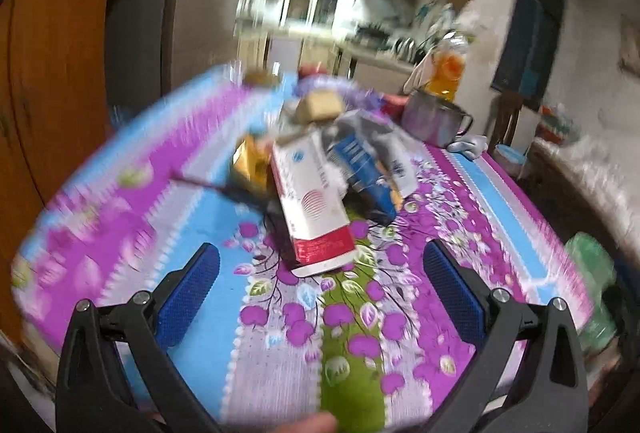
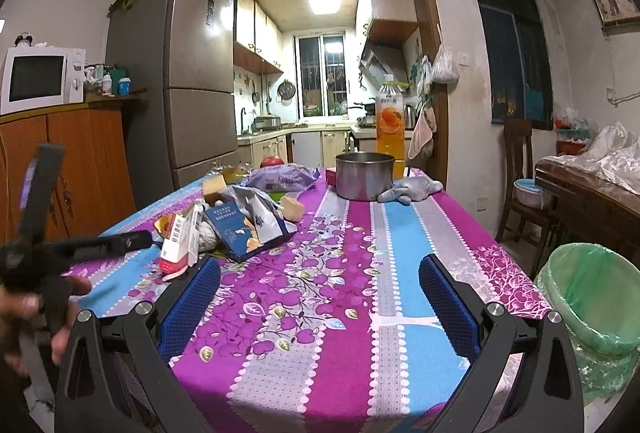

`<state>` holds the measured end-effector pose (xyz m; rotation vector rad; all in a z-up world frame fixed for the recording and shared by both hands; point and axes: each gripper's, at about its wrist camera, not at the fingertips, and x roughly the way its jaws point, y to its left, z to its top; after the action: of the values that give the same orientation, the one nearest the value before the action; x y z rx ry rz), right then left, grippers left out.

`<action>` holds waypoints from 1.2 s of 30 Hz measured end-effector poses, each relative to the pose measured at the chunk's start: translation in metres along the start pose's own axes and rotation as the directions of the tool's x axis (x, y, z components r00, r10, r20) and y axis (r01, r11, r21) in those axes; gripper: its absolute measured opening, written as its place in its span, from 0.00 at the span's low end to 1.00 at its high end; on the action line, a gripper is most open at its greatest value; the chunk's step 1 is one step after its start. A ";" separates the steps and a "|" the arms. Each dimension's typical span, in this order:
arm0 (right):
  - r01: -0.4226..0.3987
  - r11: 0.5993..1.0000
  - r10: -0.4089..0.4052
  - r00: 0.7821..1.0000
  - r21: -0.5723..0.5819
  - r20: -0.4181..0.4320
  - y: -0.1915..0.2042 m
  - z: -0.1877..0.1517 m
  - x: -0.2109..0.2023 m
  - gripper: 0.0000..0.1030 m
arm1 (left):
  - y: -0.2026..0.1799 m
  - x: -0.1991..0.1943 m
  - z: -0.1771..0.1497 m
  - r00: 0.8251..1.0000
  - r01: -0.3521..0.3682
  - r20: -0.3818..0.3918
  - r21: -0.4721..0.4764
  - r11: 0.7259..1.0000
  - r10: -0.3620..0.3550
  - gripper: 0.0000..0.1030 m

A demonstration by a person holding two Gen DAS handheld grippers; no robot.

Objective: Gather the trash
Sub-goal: 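Grasp the white-red medicine box with the left tool while the right tool grasps the blue cigarette box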

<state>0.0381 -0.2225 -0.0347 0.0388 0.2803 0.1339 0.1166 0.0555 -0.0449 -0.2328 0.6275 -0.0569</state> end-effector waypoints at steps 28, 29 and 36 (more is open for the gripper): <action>-0.481 0.874 0.412 0.810 -0.070 -0.418 0.069 0.033 0.222 0.58 | 0.030 0.074 0.028 0.979 -0.011 -0.206 -0.030 0.999 0.005 0.42; -0.506 0.857 0.418 0.790 -0.094 -0.448 0.080 0.034 0.233 0.58 | 0.031 0.074 0.029 0.978 -0.008 -0.207 -0.031 0.999 0.002 0.42; -0.508 0.842 0.356 0.775 -0.181 -0.522 0.116 0.039 0.297 0.63 | 0.038 0.081 0.027 0.975 0.008 -0.222 -0.042 0.999 -0.017 0.42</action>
<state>0.3172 -0.0676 -0.0716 -0.2542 0.7387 0.6653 0.1974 0.0878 -0.0794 -0.2719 0.8515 -0.0828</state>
